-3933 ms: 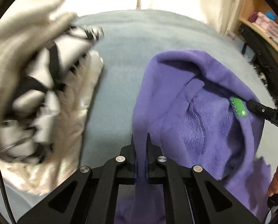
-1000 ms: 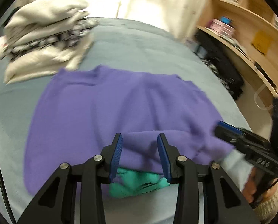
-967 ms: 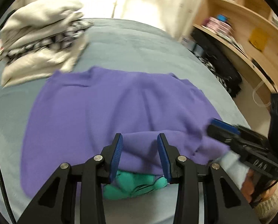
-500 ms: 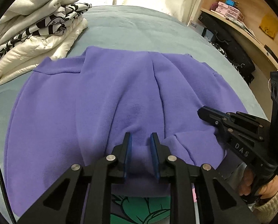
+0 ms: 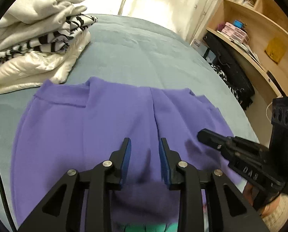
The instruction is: Fold large clothes
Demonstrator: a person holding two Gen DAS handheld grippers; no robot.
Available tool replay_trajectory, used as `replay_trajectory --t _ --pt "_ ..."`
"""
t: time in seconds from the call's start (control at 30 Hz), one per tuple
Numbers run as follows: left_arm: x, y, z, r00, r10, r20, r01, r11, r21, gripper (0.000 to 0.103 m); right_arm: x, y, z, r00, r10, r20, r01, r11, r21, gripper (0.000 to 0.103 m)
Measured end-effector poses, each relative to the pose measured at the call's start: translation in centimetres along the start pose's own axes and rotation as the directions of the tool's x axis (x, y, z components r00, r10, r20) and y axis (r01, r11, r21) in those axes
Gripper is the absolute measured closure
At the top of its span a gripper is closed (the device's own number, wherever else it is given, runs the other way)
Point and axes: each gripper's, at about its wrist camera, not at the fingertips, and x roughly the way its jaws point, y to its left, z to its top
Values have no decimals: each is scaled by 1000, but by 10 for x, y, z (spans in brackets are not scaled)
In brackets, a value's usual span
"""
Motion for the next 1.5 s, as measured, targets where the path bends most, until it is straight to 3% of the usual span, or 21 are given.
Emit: replay_trajectory --t 0.13,0.2,0.23,0.27,0.3,0.33,0.4,0.43,0.53,0.8,1.0,1.2,1.5 --pt "35 8 16 998 35 -48 -36 999 -32 76 33 4 17 999 23 -32 -23 1000 7 100" --pt "47 15 20 995 70 -67 -73 996 -43 78 49 -1 21 999 -3 -54 4 1000 11 100" --pt "52 18 21 992 103 -77 -106 994 -39 88 56 -7 20 997 -38 -68 39 999 13 100" --pt "55 22 20 988 126 -93 -131 990 -50 91 60 -13 20 993 -87 -75 88 996 14 100" --pt "55 25 20 989 118 -93 -123 991 -55 91 62 -24 18 986 -146 -77 148 989 21 103" --pt "54 29 19 991 102 -87 -107 992 -60 92 61 -36 16 986 -148 -77 151 988 41 103" --pt "53 33 16 992 90 -83 -95 994 -56 93 54 -61 10 996 -53 -75 62 991 118 103" --pt "53 34 16 993 85 -80 -89 994 -56 93 51 -64 8 996 -48 -71 57 991 122 103" --pt "52 36 15 995 74 -72 -79 994 -70 93 37 -61 3 994 -94 -58 99 991 87 103" --pt "43 34 16 995 73 -68 -79 993 -86 93 25 -57 1 995 -76 -62 83 989 120 101" --pt "25 24 12 991 119 -60 -123 990 -68 83 7 -44 -1 997 -59 -52 66 989 135 100" --pt "-6 3 -6 983 182 -21 -183 983 -26 52 -22 -29 -9 999 -42 -19 45 989 143 100" --pt "-55 -9 -41 977 211 -7 -211 977 -36 52 -67 -4 -33 1000 -27 12 26 990 135 100"
